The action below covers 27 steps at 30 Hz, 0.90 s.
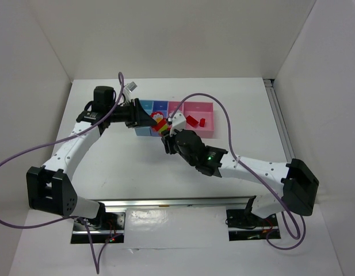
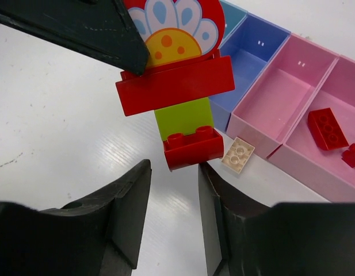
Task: Sort the legos into containers by color
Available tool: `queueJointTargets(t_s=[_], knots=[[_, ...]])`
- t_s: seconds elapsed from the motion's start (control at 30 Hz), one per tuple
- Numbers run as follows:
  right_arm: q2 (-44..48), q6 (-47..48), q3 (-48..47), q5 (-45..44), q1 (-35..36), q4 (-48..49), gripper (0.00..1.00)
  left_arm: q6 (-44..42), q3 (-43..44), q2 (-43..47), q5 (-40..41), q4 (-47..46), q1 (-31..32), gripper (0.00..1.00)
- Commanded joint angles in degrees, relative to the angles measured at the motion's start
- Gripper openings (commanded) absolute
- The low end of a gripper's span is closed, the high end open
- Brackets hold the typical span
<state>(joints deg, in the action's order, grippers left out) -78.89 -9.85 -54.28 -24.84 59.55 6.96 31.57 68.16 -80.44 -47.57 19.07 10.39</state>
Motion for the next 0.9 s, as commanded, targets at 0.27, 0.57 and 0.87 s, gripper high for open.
queueJointTargets(t_s=[0.27, 0.57, 0.87], knots=[[-1.2, 1.0, -3.1, 0.4, 0.3, 5.7, 0.4, -1.2, -0.2, 0.0, -1.1, -0.1, 0.0, 0.0], [-1.7, 1.0, -3.3, -0.1, 0.3, 5.6, 0.59, -1.2, -1.3, 0.0, -1.6, -0.1, 0.0, 0.0], [-2.8, 1.0, -3.9, -1.3, 0.3, 5.6, 0.81, -1.7, -1.3, 0.0, -0.5, 0.4, 0.0, 0.0]])
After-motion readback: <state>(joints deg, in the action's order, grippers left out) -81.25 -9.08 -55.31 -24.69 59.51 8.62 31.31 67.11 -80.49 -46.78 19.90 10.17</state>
